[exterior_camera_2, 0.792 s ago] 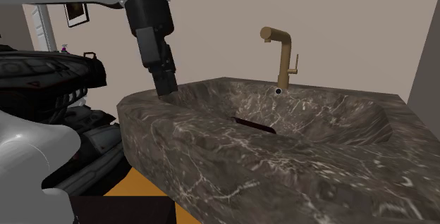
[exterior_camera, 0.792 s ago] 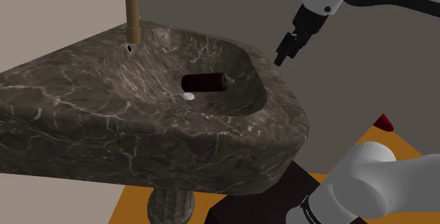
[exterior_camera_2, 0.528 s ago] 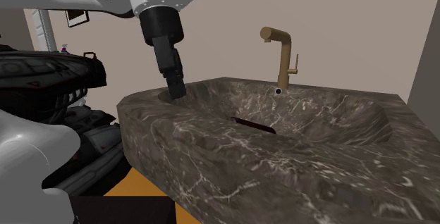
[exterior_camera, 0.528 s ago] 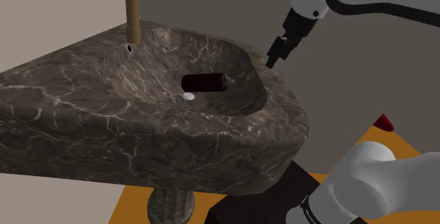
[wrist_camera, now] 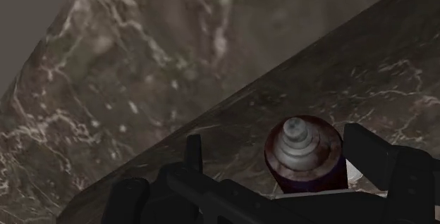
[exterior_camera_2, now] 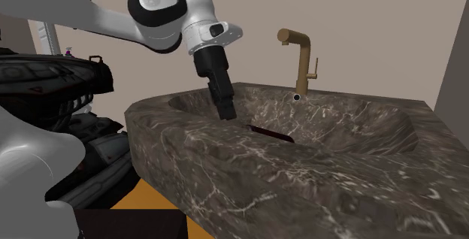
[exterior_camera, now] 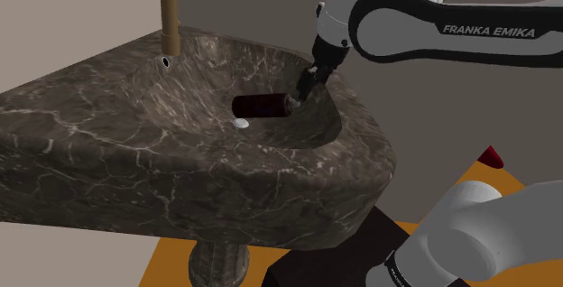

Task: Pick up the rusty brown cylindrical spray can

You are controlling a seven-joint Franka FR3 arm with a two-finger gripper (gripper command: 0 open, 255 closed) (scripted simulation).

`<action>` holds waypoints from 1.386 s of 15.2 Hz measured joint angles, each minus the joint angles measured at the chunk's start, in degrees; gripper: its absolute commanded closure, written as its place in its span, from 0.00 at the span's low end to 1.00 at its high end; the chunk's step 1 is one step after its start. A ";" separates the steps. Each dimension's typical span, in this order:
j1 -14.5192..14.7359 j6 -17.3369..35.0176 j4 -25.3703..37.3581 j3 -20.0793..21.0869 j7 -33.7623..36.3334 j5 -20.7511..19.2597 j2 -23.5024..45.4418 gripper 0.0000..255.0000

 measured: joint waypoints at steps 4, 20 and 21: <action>-0.42 4.40 0.92 4.24 3.50 -3.32 5.49 0.00; -0.73 10.56 -3.91 5.48 6.35 -4.86 7.13 1.00; -0.73 10.56 -3.92 5.48 6.35 -4.86 7.13 1.00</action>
